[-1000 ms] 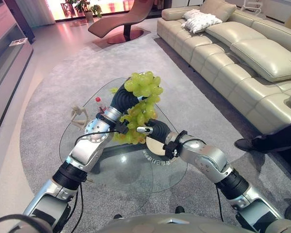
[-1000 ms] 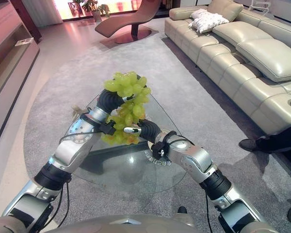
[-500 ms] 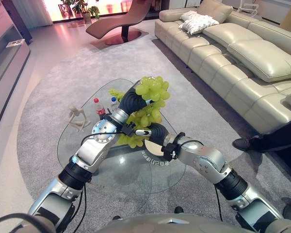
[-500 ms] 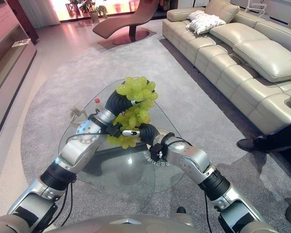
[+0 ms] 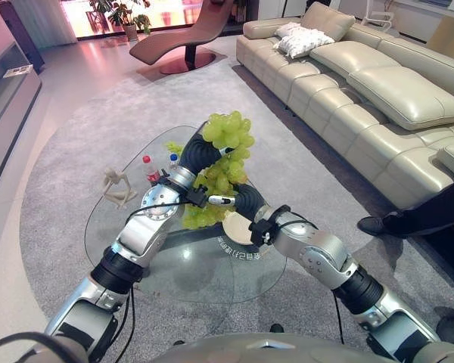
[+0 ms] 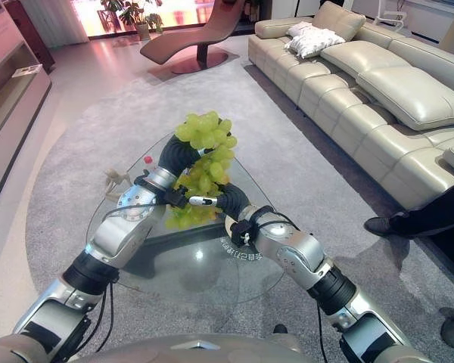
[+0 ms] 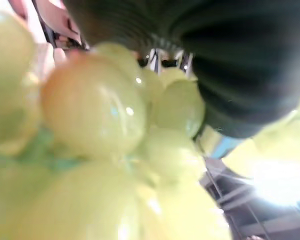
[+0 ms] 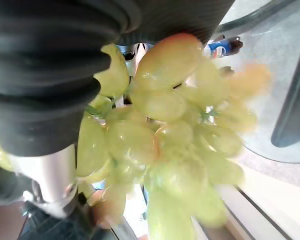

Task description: Pick up fruits into the plate

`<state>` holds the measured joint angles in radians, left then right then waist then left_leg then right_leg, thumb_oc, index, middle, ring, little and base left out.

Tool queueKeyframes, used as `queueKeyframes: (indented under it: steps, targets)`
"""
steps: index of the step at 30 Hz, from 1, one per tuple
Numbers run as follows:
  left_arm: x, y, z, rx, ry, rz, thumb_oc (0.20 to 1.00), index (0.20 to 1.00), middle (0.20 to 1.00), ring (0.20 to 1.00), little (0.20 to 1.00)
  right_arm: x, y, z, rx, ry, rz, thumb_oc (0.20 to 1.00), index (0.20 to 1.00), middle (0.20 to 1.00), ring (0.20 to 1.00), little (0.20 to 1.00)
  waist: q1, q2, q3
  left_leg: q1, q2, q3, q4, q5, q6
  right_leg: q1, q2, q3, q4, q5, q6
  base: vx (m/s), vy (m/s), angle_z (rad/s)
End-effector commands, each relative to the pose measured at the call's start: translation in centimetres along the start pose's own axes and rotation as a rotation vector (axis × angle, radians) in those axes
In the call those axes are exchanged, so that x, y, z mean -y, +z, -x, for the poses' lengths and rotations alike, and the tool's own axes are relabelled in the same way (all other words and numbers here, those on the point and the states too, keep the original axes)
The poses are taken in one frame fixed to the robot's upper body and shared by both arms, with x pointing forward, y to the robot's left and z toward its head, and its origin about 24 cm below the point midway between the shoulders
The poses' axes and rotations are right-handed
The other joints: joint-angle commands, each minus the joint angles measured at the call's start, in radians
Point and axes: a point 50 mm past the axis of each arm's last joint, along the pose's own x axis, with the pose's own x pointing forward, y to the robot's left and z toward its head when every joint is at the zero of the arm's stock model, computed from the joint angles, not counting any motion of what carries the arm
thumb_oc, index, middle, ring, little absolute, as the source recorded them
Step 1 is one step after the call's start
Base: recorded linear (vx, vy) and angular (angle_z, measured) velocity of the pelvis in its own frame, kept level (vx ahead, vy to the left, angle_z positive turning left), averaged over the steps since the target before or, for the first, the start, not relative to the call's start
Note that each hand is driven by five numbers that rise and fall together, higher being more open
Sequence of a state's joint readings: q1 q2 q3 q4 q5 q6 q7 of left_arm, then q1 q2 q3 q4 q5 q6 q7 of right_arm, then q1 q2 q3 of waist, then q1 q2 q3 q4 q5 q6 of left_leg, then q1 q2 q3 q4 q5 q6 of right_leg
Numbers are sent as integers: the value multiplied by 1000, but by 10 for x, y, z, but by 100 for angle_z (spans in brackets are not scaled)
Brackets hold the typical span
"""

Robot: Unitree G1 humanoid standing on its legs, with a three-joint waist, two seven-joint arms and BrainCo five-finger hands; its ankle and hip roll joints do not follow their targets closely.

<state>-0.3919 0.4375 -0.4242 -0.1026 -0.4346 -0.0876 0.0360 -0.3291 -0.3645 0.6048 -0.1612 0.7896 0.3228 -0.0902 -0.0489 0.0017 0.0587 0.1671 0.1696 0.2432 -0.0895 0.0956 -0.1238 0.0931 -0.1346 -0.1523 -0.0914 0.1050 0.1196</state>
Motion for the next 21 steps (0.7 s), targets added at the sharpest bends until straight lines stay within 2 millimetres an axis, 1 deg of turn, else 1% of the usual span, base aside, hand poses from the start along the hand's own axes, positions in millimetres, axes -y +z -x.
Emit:
queueKeyframes:
  steps: [1,7,21]
  targets:
    - [56,20,-26,110,-202,105,200,200,200,200,200,-63,81,-18,388,223,-9,200,200,200,200,200,5,-12,31,-6,-15,1,29,-102,33,50,-55,-79,42,-87,35,0,0,0]
    - [61,17,-26,86,-221,121,200,200,200,200,200,-69,86,-18,394,239,-4,200,200,200,200,200,8,-13,33,-4,-15,2,29,-103,34,49,-57,-80,43,-86,37,0,0,0]
    - [61,12,-24,73,-237,128,200,200,200,200,200,-66,84,-18,388,239,-24,200,200,200,200,200,8,-15,31,1,-11,7,22,-100,33,50,-58,-86,39,-81,38,0,0,0]
